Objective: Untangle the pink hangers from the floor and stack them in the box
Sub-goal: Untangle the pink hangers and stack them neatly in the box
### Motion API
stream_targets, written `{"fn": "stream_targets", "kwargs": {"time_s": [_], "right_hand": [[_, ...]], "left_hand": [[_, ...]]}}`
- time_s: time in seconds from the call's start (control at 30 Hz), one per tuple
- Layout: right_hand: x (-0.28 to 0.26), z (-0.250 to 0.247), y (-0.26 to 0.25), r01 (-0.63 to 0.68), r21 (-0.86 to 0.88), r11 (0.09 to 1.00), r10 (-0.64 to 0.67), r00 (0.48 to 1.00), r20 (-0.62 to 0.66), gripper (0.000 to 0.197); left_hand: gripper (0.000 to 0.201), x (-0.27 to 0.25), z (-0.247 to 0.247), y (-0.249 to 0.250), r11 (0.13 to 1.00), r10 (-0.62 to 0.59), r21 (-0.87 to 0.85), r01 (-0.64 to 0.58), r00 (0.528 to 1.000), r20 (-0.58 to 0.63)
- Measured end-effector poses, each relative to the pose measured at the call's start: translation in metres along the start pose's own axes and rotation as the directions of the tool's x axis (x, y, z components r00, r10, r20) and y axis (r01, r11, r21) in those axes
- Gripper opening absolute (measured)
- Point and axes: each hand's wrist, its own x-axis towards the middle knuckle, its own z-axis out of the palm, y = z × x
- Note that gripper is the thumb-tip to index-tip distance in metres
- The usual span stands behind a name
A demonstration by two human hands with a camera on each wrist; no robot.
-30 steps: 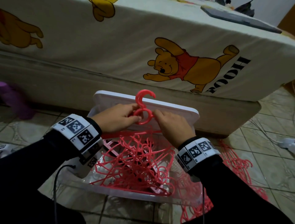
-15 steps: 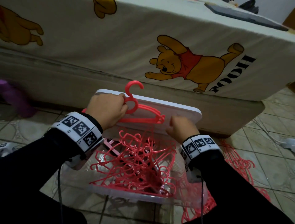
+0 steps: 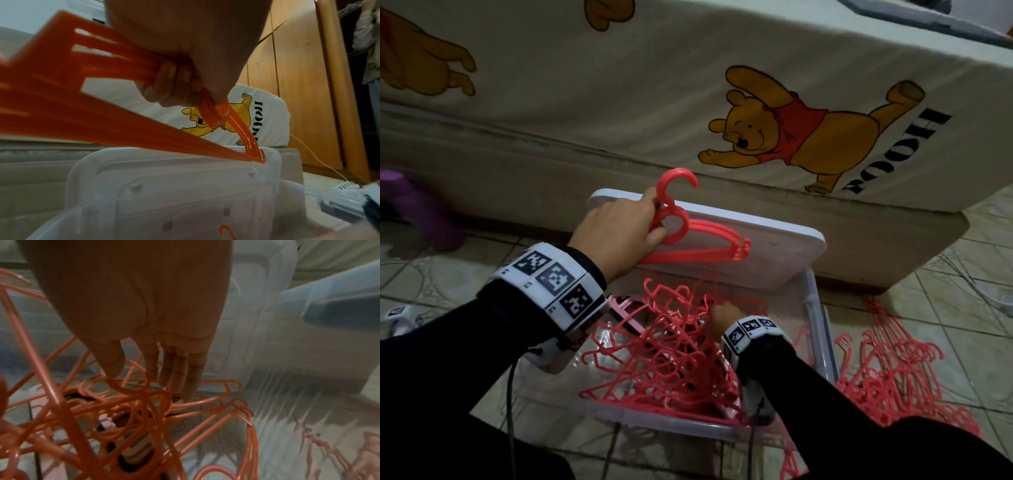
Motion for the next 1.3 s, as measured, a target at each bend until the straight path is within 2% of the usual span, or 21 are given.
{"fn": "stream_targets", "kwargs": {"time_s": [0.17, 0.2, 0.27, 0.33, 0.43, 0.57, 0.7, 0.8, 0.9, 0.97, 1.07, 1.13, 1.2, 1.3], "right_hand": [[0.001, 0.004, -0.005, -0.007, 0.164, 0.986, 0.020, 0.997, -0.078, 0.061], [0.002, 0.002, -0.005, -0.005, 0.209, 0.978, 0.025, 0.996, -0.091, 0.057], [0.002, -0.002, -0.005, -0.016, 0.278, 0.960, 0.052, 0.991, -0.122, 0.035], [0.002, -0.008, -0.005, 0.011, 0.320, 0.947, 0.045, 0.985, -0.168, 0.021], [-0.001, -0.017, -0.008, 0.098, 0.358, 0.929, -0.003, 0.966, -0.258, 0.014], [-0.012, -0.036, -0.011, 0.196, 0.314, 0.929, -0.087, 0.941, -0.328, 0.014], [-0.031, -0.063, -0.008, 0.220, 0.203, 0.954, -0.159, 0.946, -0.282, 0.015], [-0.047, -0.079, -0.004, 0.183, 0.006, 0.983, -0.174, 0.945, -0.277, 0.021], [-0.055, -0.077, -0.003, 0.178, -0.186, 0.966, -0.215, 0.956, -0.202, 0.023], [-0.056, -0.066, -0.004, 0.225, -0.158, 0.962, -0.249, 0.956, -0.154, 0.022], [-0.053, -0.052, -0.008, 0.264, 0.009, 0.964, -0.258, 0.949, -0.179, 0.023], [-0.049, -0.043, -0.014, 0.285, 0.098, 0.954, -0.269, 0.951, -0.150, 0.025], [-0.045, -0.037, -0.017, 0.297, 0.118, 0.947, -0.286, 0.952, -0.107, 0.027], [-0.041, -0.036, -0.021, 0.321, 0.126, 0.939, -0.308, 0.945, -0.112, 0.028]], "left_hand": [[0.031, 0.001, 0.000, -0.003, 1.000, -0.005, 0.017, 0.005, 1.000, -0.002], [0.030, 0.001, -0.001, -0.003, 1.000, -0.006, 0.017, 0.006, 1.000, -0.004], [0.031, 0.001, -0.002, -0.003, 1.000, -0.014, 0.016, 0.014, 1.000, -0.009], [0.031, 0.002, -0.003, -0.004, 0.999, -0.022, 0.023, 0.023, 0.999, -0.024], [0.033, 0.003, -0.004, -0.005, 0.999, -0.037, 0.014, 0.038, 0.998, -0.042], [0.035, 0.003, -0.006, -0.007, 0.997, -0.069, -0.029, 0.068, 0.996, -0.048], [0.033, 0.004, -0.011, -0.006, 0.993, -0.101, -0.065, 0.097, 0.993, -0.060], [0.031, 0.005, -0.013, -0.007, 0.992, -0.108, -0.072, 0.105, 0.993, -0.045], [0.028, 0.004, -0.014, -0.005, 0.993, -0.101, -0.058, 0.098, 0.994, -0.039], [0.026, 0.003, -0.013, -0.002, 0.995, -0.090, -0.044, 0.088, 0.995, -0.043], [0.026, 0.003, -0.014, 0.002, 0.997, -0.067, -0.030, 0.065, 0.997, -0.048], [0.026, 0.003, -0.013, 0.002, 0.998, -0.052, -0.027, 0.051, 0.998, -0.047], [0.026, 0.003, -0.012, 0.002, 0.999, -0.039, -0.017, 0.038, 0.998, -0.048], [0.027, 0.003, -0.010, 0.001, 1.000, -0.024, 0.000, 0.024, 0.998, -0.057]]}}
